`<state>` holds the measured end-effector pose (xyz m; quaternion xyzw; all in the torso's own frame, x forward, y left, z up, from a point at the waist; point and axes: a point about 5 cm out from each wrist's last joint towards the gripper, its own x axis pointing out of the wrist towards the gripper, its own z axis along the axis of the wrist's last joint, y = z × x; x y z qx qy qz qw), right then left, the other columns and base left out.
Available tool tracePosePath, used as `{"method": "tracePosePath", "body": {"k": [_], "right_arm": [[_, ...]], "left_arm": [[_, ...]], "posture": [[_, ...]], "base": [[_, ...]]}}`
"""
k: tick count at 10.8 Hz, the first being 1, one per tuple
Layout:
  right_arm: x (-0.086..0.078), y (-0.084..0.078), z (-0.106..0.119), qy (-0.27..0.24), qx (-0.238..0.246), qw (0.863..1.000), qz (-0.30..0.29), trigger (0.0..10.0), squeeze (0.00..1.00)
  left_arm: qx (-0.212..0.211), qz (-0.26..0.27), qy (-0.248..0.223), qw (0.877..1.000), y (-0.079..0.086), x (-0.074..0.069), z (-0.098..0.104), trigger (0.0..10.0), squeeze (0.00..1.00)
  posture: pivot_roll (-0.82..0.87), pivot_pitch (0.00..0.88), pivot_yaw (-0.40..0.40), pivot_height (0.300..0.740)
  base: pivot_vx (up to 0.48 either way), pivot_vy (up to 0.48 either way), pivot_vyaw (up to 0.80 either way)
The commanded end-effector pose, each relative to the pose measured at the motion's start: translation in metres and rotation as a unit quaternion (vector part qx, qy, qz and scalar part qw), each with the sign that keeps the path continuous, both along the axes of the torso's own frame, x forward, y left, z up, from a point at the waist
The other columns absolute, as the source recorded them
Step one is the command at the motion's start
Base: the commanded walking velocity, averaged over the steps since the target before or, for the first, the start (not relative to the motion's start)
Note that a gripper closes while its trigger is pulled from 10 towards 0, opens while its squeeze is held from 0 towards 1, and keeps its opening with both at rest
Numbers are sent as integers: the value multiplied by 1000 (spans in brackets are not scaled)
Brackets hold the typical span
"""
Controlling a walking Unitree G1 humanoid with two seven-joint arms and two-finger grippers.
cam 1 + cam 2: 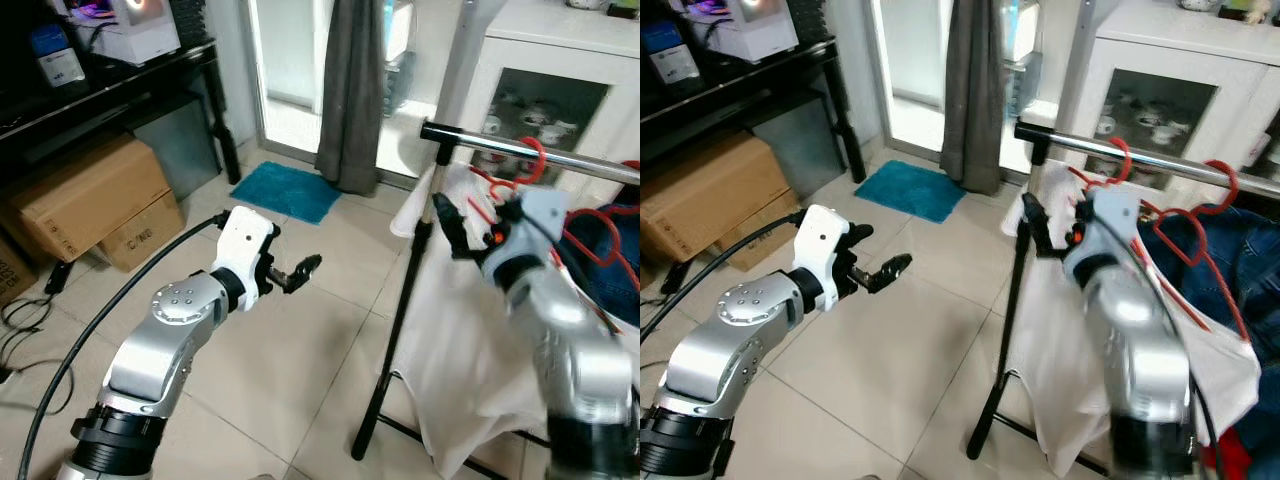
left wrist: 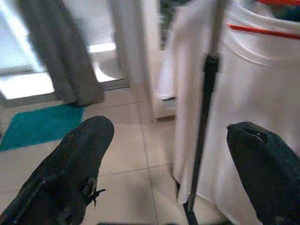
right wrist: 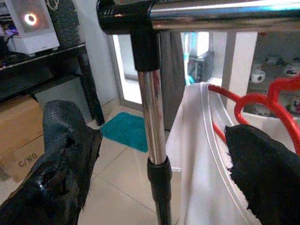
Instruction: Hang hanger
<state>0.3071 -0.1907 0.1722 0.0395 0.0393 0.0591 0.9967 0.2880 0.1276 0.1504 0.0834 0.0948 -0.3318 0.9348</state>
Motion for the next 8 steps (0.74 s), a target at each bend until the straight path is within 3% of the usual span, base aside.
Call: {"method": "tracePosePath", "body": {"k": [1, 2, 4, 6, 8], "right_arm": [[4, 0, 1, 8, 5, 1000, 7, 10000, 0], [14, -7, 5, 20, -17, 1000, -12, 10000, 0], [16, -13, 16, 20, -42, 999, 4, 10000, 0], [1, -24, 23, 52, -82, 993, 62, 10000, 0], [-6, -36, 31, 69, -108, 989, 69, 10000, 0]], "left_arm": [[12, -20, -10, 1000, -3, -2, 4, 10000, 722], [23, -49, 4, 999, -6, -7, 0, 10000, 718], [22, -88, 15, 996, -9, -13, -1, 10000, 725], [17, -127, 12, 992, -9, -18, 1, 10000, 725], [10, -161, 12, 987, -12, -21, 4, 10000, 725]], "posture": [[-153, 0, 42, 719], [-154, 0, 48, 719], [-144, 0, 39, 719], [-146, 0, 39, 719], [-150, 0, 45, 719]], "base": [[0, 0, 0], [0, 0, 0], [0, 0, 0], [0, 0, 0], [0, 0, 0]]}}
